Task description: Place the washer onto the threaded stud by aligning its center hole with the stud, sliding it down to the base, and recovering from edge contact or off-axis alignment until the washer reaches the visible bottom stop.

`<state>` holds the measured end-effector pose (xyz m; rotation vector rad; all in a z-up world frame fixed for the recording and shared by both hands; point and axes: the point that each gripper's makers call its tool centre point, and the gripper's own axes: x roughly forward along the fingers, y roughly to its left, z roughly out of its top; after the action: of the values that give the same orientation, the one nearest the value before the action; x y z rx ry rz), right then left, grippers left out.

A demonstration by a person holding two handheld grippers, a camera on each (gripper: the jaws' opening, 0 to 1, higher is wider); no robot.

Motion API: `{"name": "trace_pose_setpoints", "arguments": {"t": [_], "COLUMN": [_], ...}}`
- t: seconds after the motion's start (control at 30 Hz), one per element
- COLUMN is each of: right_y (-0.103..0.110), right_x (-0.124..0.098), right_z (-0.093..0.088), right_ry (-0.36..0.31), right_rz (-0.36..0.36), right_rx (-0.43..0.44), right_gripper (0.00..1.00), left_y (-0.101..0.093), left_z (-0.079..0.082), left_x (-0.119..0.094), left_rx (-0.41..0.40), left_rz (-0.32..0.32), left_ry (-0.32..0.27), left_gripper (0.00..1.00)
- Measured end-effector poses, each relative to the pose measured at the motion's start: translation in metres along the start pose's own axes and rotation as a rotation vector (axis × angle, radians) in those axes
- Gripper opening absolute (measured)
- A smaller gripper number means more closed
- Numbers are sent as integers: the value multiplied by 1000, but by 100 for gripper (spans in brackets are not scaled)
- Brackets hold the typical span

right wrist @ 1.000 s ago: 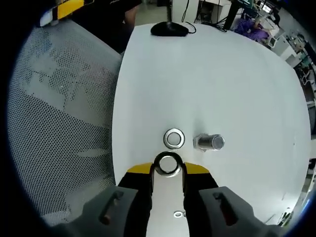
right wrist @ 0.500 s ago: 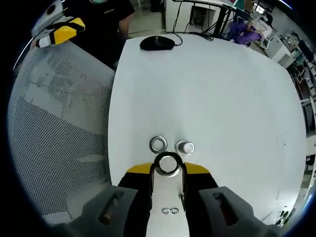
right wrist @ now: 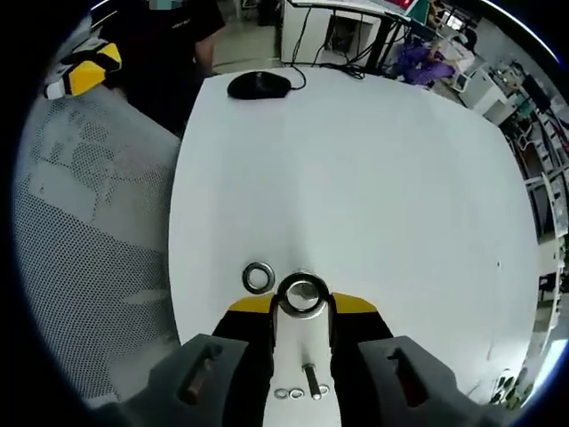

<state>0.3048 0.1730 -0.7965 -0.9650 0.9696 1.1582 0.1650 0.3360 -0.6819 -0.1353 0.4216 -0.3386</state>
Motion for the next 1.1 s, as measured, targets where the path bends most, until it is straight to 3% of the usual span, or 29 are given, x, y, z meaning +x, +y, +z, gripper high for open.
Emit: {"name": "trace_pose_setpoints", "arguments": {"t": [0.5, 1.1], "right_y": [-4, 0], "right_x": [15, 51], "right_z": [-1, -14], "right_ry": [46, 109], "right_rz": [31, 68], "right_rx": [-7, 0], "right_gripper": [23, 23], "left_y": [0, 0], "left_z": [0, 0], "left_x": [0, 0], "left_rx": [-3, -7], "left_rz": [-2, -1], "left_ry": [-3, -4], "left_gripper": [4, 4]}}
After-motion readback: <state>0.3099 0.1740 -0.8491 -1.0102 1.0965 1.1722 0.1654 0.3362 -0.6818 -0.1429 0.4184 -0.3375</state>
